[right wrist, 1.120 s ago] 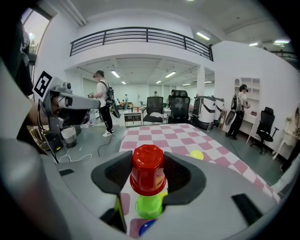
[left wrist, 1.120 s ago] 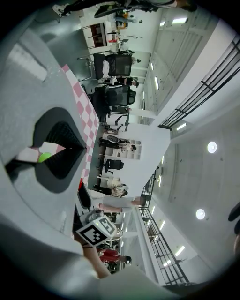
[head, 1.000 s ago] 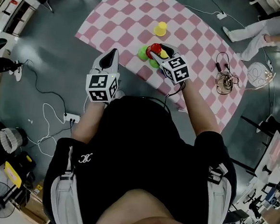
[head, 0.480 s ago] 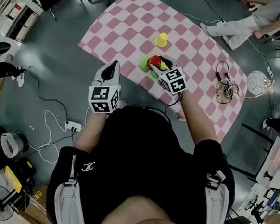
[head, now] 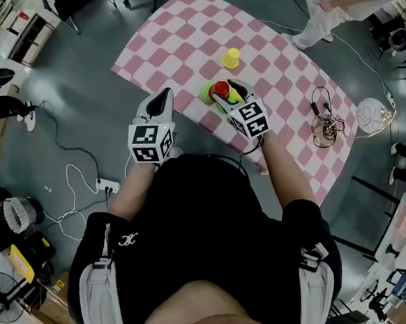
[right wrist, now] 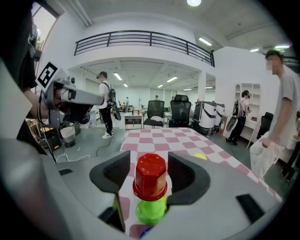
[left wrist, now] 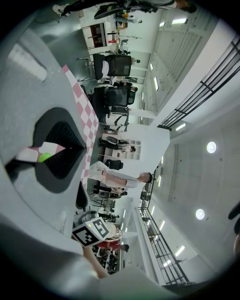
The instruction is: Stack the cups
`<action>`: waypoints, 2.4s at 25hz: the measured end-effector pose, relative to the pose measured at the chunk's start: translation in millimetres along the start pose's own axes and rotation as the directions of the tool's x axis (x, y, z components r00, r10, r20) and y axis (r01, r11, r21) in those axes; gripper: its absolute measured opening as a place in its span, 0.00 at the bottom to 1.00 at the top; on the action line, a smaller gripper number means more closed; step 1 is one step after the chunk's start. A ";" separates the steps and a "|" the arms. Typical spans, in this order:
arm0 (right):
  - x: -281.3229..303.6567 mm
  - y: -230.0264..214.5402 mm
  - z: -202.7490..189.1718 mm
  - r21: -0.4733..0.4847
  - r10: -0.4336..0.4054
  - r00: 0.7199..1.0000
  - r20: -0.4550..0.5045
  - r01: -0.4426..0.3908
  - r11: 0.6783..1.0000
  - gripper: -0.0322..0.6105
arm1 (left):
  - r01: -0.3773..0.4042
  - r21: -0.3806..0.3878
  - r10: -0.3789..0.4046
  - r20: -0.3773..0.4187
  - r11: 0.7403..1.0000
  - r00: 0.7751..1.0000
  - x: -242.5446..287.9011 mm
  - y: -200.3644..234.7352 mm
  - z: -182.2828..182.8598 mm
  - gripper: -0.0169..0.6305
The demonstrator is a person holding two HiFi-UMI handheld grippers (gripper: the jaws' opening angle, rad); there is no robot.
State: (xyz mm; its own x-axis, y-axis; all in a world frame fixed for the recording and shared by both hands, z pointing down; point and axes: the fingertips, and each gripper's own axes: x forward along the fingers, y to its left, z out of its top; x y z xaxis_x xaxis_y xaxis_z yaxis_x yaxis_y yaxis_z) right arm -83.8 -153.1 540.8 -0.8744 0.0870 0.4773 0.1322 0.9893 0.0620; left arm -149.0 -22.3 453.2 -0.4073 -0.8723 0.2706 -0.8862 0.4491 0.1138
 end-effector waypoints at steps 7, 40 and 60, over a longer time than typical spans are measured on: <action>-27.6 -15.3 35.9 0.062 -0.066 0.987 0.143 0.058 0.996 0.42 | 0.016 0.008 -0.016 0.003 1.000 1.000 8.9 -7.5 3.9 0.05; -102.0 -101.3 -37.8 0.115 -0.057 0.990 0.130 0.042 0.992 0.19 | 0.062 0.069 -0.061 -0.015 0.996 0.998 32.4 -77.9 7.8 0.05; 3.6 -81.1 -135.9 0.175 0.372 0.920 -0.121 -0.349 0.921 0.38 | -0.163 0.062 0.170 -0.124 0.985 0.978 9.0 -50.9 -29.1 0.05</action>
State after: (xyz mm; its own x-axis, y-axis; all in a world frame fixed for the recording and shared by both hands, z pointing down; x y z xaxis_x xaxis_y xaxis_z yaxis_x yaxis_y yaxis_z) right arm -34.3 -249.0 656.6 -0.6993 0.4334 0.5685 0.3450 0.9011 -0.2626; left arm -101.1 -47.3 477.7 -0.5212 -0.7524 0.4028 -0.8200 0.5723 0.0082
